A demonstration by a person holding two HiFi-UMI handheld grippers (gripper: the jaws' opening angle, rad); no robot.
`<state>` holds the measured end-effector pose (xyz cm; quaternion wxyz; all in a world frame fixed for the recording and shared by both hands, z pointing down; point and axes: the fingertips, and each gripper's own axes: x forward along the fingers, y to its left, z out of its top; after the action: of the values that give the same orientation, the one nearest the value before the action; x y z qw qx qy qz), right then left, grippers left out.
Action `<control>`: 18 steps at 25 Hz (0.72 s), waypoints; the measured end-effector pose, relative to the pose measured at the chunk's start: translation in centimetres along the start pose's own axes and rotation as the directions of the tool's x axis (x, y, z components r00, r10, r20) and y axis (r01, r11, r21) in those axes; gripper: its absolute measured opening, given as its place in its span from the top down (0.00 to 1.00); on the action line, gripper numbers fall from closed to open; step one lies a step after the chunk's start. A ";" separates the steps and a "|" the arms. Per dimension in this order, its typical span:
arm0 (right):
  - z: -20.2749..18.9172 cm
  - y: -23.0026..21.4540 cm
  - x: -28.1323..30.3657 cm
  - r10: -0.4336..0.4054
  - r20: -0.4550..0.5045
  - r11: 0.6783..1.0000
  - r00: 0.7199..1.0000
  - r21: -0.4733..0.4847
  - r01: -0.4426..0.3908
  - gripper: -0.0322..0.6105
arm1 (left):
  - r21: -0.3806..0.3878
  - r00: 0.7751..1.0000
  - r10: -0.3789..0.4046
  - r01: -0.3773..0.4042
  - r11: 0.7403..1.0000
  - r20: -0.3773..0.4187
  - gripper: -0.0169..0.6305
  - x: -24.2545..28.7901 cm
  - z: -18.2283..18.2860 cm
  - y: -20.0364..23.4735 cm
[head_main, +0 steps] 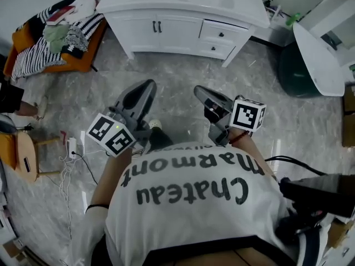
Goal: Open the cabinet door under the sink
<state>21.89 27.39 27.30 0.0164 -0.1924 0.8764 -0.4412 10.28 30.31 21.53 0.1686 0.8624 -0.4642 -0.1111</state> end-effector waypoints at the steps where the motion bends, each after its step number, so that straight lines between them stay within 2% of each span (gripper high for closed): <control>1: 0.5 -0.1 1.0 -0.005 0.001 1.000 1.000 0.005 0.005 0.91 | 0.003 1.000 -0.006 0.006 1.000 -0.012 0.96 0.4 0.4 1.0; 9: 4.1 -0.8 9.5 -0.056 0.029 0.998 0.998 0.020 0.055 0.91 | 0.013 0.997 -0.039 0.040 0.999 -0.069 0.96 2.0 4.2 9.1; 18: 5.8 -1.0 18.1 -0.099 0.043 0.995 0.994 0.000 0.099 0.91 | 0.033 0.988 -0.094 0.098 0.995 -0.119 0.96 2.5 6.7 16.5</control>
<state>6.61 15.98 27.11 0.0130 -0.2448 0.8658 -0.4363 -3.27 18.50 21.80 0.1733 0.8919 -0.4135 -0.0591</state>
